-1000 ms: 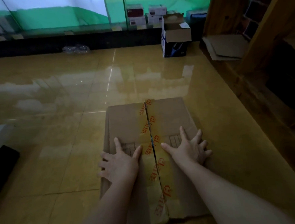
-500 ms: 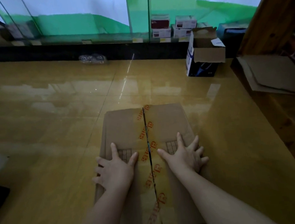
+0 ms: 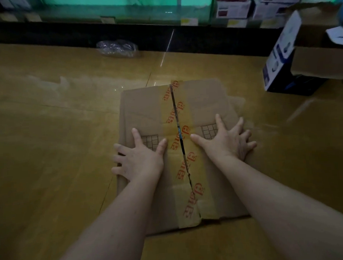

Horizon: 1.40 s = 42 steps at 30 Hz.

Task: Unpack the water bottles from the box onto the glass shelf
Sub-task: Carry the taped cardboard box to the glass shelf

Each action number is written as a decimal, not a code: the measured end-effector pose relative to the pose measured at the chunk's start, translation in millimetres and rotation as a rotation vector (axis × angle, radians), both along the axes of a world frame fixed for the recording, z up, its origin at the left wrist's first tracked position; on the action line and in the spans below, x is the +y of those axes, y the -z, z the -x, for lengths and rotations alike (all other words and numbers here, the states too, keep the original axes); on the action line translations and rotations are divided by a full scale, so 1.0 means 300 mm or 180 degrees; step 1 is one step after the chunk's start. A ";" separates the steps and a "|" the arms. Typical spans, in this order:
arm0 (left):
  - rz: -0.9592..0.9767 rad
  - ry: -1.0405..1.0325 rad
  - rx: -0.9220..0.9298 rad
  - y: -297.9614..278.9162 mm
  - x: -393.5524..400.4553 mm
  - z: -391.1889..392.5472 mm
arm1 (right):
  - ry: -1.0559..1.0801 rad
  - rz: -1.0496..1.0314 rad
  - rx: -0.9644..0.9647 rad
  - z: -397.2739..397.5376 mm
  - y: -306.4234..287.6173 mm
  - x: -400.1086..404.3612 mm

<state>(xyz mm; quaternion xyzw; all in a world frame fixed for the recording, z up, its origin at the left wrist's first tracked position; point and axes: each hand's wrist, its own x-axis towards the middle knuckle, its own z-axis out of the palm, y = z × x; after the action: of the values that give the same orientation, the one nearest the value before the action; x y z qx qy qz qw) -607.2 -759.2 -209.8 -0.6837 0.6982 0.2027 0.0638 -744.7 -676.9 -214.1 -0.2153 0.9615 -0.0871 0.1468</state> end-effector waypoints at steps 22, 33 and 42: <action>-0.0294 -0.1093 -0.0086 -0.024 -0.704 0.391 | -0.0983 -0.0312 -0.0102 0.452 -0.029 -0.863; -0.0354 -0.1724 -0.0069 -0.027 -0.917 0.458 | -0.1553 -0.0410 -0.0113 0.530 -0.034 -1.174; -0.0333 -0.2507 -0.0044 -0.014 -1.178 0.414 | -0.2436 -0.0416 -0.0016 0.467 -0.033 -1.582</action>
<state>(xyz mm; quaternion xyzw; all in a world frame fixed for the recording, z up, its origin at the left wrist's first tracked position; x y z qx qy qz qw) -731.3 -1112.5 -205.4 -0.8963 0.3709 0.2423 0.0207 -884.8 -1151.5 -204.1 -0.5484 0.8148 0.0349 0.1845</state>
